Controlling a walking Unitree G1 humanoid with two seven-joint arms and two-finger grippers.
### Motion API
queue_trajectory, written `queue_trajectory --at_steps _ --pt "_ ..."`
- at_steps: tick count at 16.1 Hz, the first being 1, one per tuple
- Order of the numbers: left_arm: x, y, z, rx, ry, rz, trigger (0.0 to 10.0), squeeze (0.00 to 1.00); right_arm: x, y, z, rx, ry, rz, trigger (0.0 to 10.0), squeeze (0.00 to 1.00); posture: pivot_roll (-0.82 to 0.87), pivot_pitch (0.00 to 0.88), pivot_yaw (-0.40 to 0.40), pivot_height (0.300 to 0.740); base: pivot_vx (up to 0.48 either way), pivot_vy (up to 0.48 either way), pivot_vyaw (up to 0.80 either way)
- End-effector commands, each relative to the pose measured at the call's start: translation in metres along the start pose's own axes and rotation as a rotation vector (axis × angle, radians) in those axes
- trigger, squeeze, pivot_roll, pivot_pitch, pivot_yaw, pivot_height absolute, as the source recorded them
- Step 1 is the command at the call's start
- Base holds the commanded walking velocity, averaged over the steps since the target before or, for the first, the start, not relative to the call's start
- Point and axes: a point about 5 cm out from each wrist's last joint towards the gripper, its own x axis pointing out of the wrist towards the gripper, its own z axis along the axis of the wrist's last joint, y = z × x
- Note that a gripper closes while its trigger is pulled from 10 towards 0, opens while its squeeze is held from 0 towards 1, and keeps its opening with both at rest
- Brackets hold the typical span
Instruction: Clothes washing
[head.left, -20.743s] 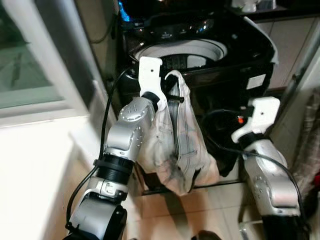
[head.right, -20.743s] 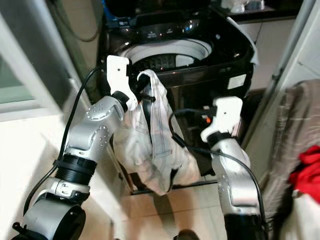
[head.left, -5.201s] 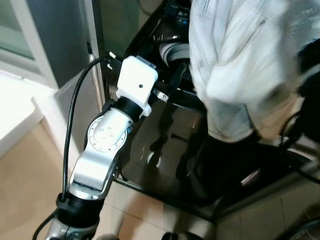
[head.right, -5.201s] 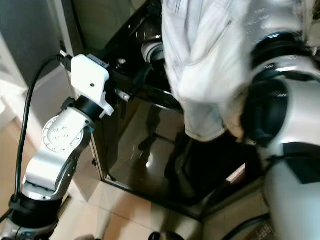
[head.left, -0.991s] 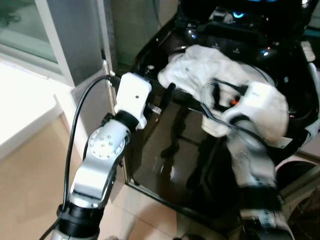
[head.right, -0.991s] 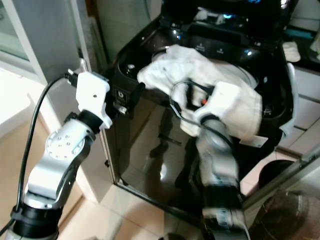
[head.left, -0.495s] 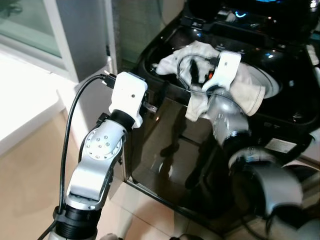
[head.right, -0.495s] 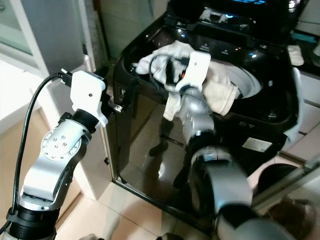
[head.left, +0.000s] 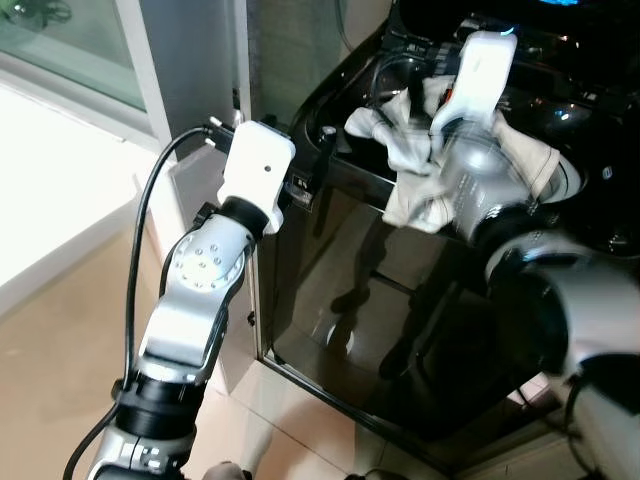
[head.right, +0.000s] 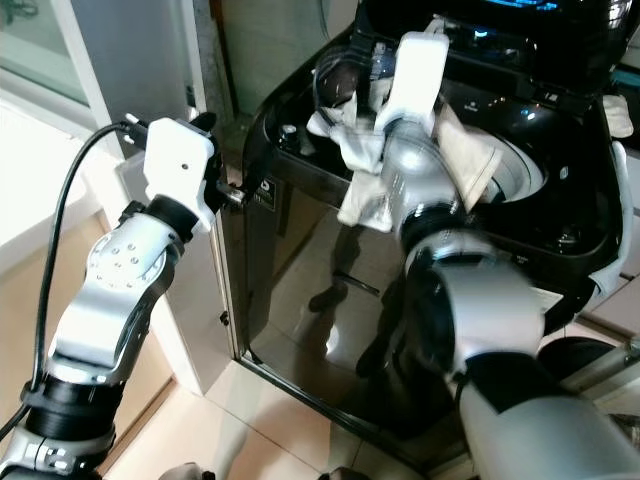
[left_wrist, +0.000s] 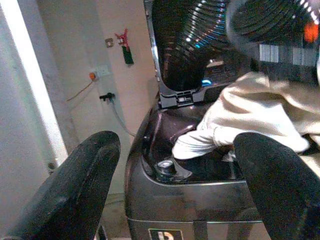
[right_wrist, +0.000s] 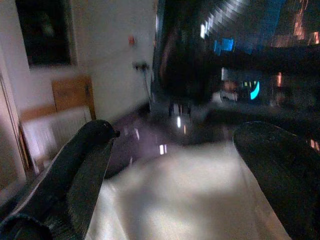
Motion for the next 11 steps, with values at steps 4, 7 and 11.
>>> queue_trajectory --at_steps 4,7,11 --pt "0.005 -0.003 0.003 -0.008 -0.023 -0.026 10.0 0.0 0.006 0.01 0.047 0.128 -0.217 0.066 10.0 0.0 -0.01 0.0 -0.043 0.74 0.0 0.0 0.0" --pt "0.003 -0.006 -0.001 -0.02 -0.01 -0.034 10.0 0.0 -0.012 0.008 0.029 0.207 -0.267 0.125 10.0 0.0 -0.04 0.0 -0.036 0.74 0.0 0.0 0.0" --pt "0.002 -0.008 -0.008 -0.069 0.015 -0.02 10.0 0.0 -0.066 -0.009 0.013 0.165 -0.346 0.107 10.0 0.0 -0.09 0.0 -0.023 0.74 0.0 0.0 0.0"
